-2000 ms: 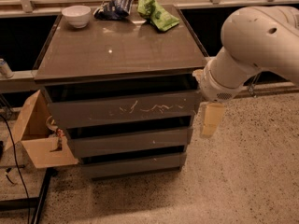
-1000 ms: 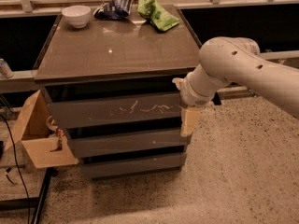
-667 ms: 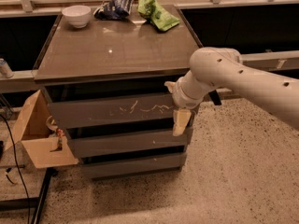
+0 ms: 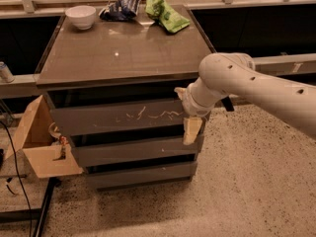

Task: Open top drawer

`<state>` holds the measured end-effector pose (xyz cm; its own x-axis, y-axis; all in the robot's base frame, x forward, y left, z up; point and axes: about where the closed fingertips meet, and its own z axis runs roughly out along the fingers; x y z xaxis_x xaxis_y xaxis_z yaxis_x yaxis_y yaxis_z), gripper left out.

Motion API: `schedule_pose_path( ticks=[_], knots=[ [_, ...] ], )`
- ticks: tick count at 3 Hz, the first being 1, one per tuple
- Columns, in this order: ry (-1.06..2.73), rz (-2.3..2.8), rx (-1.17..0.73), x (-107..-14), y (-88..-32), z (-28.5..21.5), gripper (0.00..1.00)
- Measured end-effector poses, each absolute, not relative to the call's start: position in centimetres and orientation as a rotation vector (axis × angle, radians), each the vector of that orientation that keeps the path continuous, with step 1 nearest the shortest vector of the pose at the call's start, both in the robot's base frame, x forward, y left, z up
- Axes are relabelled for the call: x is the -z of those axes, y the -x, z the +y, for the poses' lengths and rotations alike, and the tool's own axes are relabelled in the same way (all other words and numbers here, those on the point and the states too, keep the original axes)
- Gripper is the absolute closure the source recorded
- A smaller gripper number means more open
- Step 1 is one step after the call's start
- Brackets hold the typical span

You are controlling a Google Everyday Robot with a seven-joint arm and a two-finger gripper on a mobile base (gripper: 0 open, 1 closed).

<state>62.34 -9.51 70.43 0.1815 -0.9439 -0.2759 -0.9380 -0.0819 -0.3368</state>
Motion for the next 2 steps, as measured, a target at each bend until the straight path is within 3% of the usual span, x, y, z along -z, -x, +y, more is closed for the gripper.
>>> schedule_pose_path(
  ticks=[2],
  knots=[
    [2.055, 1.719, 0.063, -67.9, -65.7, -8.7, 0.0]
  ],
)
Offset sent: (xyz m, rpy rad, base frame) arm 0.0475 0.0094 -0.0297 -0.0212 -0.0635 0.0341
